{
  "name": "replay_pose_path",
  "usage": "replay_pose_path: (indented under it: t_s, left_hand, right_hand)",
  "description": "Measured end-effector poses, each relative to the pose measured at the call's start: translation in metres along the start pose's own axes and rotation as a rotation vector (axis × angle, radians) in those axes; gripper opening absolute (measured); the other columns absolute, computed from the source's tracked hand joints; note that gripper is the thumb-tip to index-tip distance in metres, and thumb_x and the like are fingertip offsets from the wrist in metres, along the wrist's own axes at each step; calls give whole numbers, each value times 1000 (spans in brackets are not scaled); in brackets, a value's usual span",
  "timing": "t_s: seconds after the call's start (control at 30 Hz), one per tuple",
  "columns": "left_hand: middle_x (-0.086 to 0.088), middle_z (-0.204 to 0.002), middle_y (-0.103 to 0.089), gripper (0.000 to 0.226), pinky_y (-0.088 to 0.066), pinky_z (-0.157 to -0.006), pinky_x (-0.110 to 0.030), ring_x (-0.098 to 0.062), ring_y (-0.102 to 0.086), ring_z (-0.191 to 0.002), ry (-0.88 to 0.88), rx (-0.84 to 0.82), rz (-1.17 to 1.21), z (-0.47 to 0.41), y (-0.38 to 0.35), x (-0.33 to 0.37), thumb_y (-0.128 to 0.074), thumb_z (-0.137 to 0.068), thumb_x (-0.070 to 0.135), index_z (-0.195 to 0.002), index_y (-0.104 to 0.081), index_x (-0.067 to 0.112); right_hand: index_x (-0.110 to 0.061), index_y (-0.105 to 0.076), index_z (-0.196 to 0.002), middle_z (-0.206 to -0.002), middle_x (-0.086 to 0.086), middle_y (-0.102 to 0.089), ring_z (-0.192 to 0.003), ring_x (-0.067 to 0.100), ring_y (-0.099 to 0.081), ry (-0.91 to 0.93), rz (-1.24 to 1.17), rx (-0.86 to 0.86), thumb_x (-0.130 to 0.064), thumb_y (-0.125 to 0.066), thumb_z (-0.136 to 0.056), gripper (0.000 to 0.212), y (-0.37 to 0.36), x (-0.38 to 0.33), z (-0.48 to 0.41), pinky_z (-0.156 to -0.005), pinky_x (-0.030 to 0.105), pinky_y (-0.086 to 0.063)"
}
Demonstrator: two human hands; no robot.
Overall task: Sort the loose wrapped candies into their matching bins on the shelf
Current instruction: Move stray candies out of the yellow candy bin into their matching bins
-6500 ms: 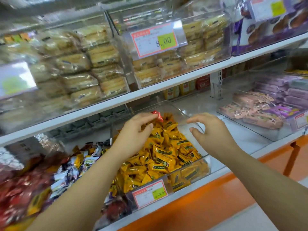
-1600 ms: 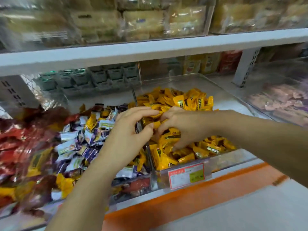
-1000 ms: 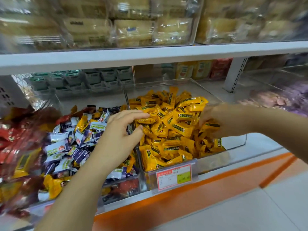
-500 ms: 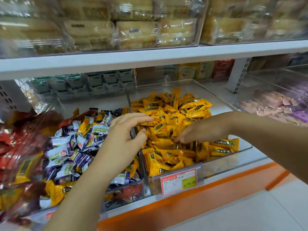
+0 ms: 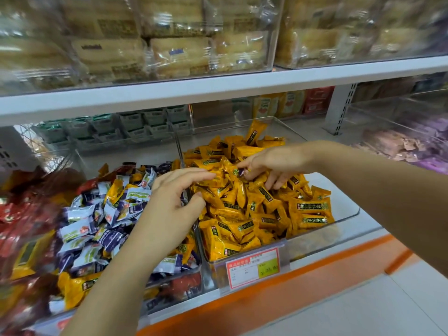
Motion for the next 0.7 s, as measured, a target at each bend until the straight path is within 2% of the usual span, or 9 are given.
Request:
replay_pose_path:
  t_s: [0.07, 0.23, 0.43, 0.5, 0.57, 0.63, 0.7]
  left_hand:
    - [37, -117, -49, 36, -27, -111, -33, -7, -36, -129, 0, 12, -20, -1, -1, -1, -45, -77, 31, -102, -57, 54]
    - [38, -117, -48, 35, -23, -109, -28, -6, -35, -129, 21, 1, -56, -2, -1, -9, -44, -77, 32, -101, -56, 55]
    - [39, -116, -47, 34, -24, -108, -27, -6, -34, -129, 25, 5, -55, -2, -1, -7, -44, -77, 32, -100, -55, 55]
    - [38, -116, -47, 32, -23, -107, -27, -6, -34, -129, 29, 15, -47, -1, 0, -6, -46, -81, 30, -100, -55, 55]
    - [37, -116, -47, 36, -23, -107, -27, -6, -34, -129, 38, 13, -40, -1, 0, -7, -52, -90, 19, -100, -56, 53]
    - [38, -115, -46, 43, -21, -107, -25, -5, -32, -128, 41, 8, -56, -1, 0, -6, -53, -90, 11, -100, -55, 53]
    - [38, -115, -45, 42, -20, -105, -20, -2, -32, -126, 38, 0, -67, -1, 0, -5, -54, -89, 14, -100, -54, 54]
  right_hand:
    - [-31, -31, -145, -141, -5, -47, -106, 26, -61, -11, 12, -10, -33, -31, -101, 45, 1, -1, 2, -97, 41, -49]
    - [-32, -36, -143, -148, -5, -39, -101, 24, -64, -38, -8, 79, -37, -37, -99, 45, 18, 9, 10, -92, 39, -52]
    - [-30, -40, -140, -147, 3, -38, -82, 16, -68, -18, 137, 130, -24, -38, -101, 39, 15, 13, 13, -71, 28, -55]
    - [-26, -41, -140, -138, 4, -49, -76, 15, -68, 54, 234, 151, -20, -42, -100, 40, 10, 7, 11, -70, 24, -54]
    - [-22, -46, -136, -126, 3, -59, -67, 11, -66, 116, 312, 199, -21, -51, -96, 40, 5, -1, 6, -64, 16, -50]
    - [-19, -54, -127, -116, -1, -60, -61, 9, -63, 139, 370, 279, -25, -61, -90, 38, 1, -6, -1, -59, 17, -50]
    - [-19, -60, -110, -101, -3, -58, -68, 10, -60, 143, 435, 388, -24, -68, -85, 27, 0, -10, -7, -58, 21, -48]
Point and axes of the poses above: each hand's wrist, its own z-axis away from the middle knuckle, its own y-axis out of the back of the hand, x = y × z, the point moved 6 cm from there along -z, towards the middle knuckle
